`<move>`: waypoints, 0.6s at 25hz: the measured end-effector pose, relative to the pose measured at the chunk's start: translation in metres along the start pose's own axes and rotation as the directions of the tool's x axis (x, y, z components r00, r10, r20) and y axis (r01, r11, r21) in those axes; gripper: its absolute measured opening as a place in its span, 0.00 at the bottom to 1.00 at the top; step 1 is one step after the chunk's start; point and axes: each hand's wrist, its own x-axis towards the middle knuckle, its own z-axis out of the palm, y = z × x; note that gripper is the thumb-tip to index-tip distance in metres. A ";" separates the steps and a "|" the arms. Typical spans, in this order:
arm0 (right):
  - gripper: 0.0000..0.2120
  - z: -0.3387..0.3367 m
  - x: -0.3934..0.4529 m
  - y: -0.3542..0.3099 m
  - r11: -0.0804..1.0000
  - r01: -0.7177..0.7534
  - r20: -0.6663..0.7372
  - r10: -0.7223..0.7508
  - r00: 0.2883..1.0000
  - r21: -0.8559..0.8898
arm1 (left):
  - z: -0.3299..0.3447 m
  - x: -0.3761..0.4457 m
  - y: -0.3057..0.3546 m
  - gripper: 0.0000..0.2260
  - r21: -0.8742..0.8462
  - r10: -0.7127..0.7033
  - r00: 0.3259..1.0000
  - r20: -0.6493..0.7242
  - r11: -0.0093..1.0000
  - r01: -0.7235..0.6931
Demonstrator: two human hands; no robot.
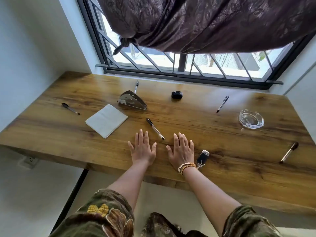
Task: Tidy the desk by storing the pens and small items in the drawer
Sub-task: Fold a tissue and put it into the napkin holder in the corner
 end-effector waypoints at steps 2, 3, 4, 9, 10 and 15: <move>0.33 0.001 0.001 0.001 1.000 -0.006 -0.017 0.006 1.000 -0.022 | 0.002 0.000 -0.002 0.31 0.007 -0.043 0.999 0.010 0.999 0.042; 0.33 0.002 0.001 0.002 0.999 -0.004 -0.038 0.002 0.999 -0.042 | 0.004 -0.001 -0.004 0.31 0.031 -0.044 0.999 0.003 0.999 0.044; 0.32 0.004 0.001 0.004 0.998 0.002 -0.051 -0.005 0.999 -0.056 | 0.006 -0.002 -0.005 0.31 0.024 -0.040 0.999 -0.007 0.999 0.040; 0.29 0.007 0.001 0.005 0.998 0.010 -0.059 -0.014 0.998 -0.062 | 0.009 -0.002 -0.007 0.31 -0.018 -0.037 0.997 -0.066 0.999 0.036; 0.29 0.006 0.001 0.004 0.998 0.008 -0.060 -0.012 0.998 -0.060 | 0.008 -0.002 -0.007 0.30 -0.020 -0.039 0.997 -0.070 0.999 0.038; 0.29 0.004 0.000 0.004 0.999 0.005 -0.060 -0.007 0.998 -0.040 | 0.009 -0.002 -0.007 0.30 -0.028 -0.030 0.995 -0.090 0.999 0.027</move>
